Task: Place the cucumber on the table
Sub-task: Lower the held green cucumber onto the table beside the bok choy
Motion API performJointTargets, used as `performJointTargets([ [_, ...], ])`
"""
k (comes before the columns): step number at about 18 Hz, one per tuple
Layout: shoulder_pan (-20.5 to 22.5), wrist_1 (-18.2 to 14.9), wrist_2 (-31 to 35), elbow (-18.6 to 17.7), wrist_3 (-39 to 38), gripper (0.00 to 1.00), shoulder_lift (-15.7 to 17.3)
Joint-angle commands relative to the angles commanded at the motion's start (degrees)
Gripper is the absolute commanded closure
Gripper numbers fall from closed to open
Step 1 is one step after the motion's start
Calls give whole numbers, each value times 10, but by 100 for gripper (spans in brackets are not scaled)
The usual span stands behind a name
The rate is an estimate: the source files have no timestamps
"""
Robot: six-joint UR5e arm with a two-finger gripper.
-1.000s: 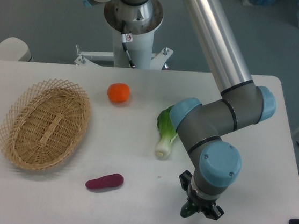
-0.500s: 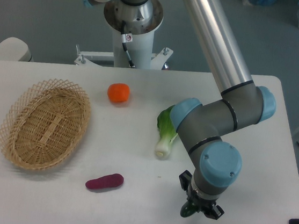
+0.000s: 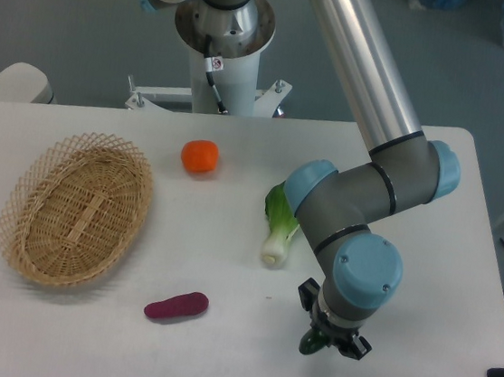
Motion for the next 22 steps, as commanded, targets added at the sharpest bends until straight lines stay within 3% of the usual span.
performJointTargets([
  [2, -2, 1, 4, -13, 20, 82, 2],
  [8, -5, 44, 29, -58, 64, 80, 13],
  [14, 3, 45, 31, -72, 72, 78, 21],
  [22, 51, 45, 29, -76, 104, 72, 27],
])
